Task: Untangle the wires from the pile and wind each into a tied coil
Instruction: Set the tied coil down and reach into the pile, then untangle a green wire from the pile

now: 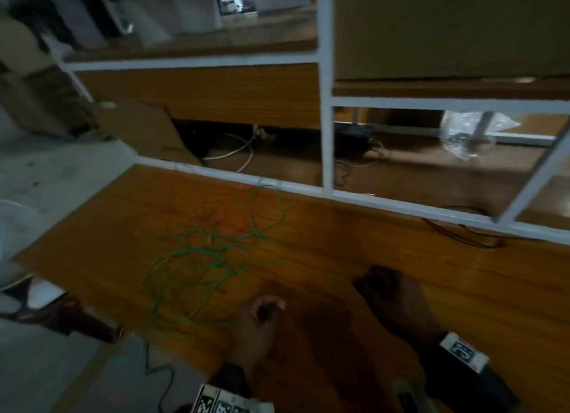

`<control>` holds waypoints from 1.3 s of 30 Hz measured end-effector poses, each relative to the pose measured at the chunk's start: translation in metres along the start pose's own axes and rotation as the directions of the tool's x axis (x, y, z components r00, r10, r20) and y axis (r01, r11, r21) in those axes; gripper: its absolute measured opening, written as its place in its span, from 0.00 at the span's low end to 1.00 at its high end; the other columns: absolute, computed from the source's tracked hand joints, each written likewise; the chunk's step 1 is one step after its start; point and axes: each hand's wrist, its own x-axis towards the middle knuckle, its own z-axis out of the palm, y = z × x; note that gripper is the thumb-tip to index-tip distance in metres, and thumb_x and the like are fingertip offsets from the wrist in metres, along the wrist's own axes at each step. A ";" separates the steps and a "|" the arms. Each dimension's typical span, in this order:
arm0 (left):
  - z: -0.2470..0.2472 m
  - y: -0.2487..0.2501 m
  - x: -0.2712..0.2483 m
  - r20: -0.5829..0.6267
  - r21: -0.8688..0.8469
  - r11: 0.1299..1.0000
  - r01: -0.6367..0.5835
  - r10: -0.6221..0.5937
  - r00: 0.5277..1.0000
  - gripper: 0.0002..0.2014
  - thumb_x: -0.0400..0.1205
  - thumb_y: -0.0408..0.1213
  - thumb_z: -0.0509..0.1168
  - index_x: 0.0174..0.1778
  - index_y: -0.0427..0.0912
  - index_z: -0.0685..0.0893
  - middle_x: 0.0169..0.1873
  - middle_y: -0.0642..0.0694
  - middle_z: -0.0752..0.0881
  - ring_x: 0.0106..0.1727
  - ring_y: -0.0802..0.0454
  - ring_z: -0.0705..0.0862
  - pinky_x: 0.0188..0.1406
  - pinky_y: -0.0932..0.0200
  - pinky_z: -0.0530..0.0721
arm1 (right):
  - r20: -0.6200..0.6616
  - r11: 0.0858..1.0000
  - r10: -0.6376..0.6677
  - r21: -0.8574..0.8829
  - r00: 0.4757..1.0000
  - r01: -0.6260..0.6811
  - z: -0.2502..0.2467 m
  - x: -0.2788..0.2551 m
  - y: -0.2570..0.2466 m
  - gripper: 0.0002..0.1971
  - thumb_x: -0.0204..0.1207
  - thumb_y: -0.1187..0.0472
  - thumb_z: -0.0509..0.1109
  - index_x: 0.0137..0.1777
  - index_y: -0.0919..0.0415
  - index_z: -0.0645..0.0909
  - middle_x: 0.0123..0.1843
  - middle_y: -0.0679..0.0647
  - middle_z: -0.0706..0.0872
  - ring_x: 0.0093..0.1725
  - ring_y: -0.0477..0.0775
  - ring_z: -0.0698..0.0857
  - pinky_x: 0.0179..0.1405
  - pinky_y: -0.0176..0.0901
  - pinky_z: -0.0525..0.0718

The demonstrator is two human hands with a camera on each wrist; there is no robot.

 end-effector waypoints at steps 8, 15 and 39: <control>-0.130 -0.054 0.067 -0.075 -0.066 0.997 -0.039 0.034 0.997 0.06 0.82 0.37 0.71 0.42 0.54 0.90 0.38 0.52 0.92 0.37 0.61 0.85 0.34 0.66 0.79 | 0.266 0.994 0.038 -0.108 0.963 -0.010 0.153 0.047 -0.078 0.08 0.82 0.52 0.74 0.44 0.55 0.87 0.39 0.50 0.89 0.34 0.48 0.86 0.39 0.58 0.87; -0.202 -0.076 0.115 -0.087 -0.109 0.993 -0.050 0.040 0.995 0.07 0.81 0.34 0.71 0.43 0.52 0.89 0.41 0.52 0.91 0.41 0.61 0.86 0.43 0.63 0.82 | 0.289 0.919 0.242 -0.376 0.926 -0.123 0.217 0.061 -0.105 0.16 0.75 0.43 0.76 0.38 0.56 0.86 0.34 0.52 0.87 0.30 0.51 0.84 0.26 0.42 0.76; -0.220 -0.106 0.134 -0.056 -0.110 0.991 0.073 -0.080 0.995 0.08 0.79 0.35 0.75 0.44 0.56 0.89 0.42 0.56 0.91 0.47 0.60 0.88 0.45 0.57 0.86 | -0.074 0.934 -0.044 -0.358 0.996 0.015 0.180 0.082 -0.089 0.07 0.74 0.62 0.80 0.51 0.56 0.89 0.52 0.56 0.90 0.45 0.61 0.90 0.41 0.47 0.84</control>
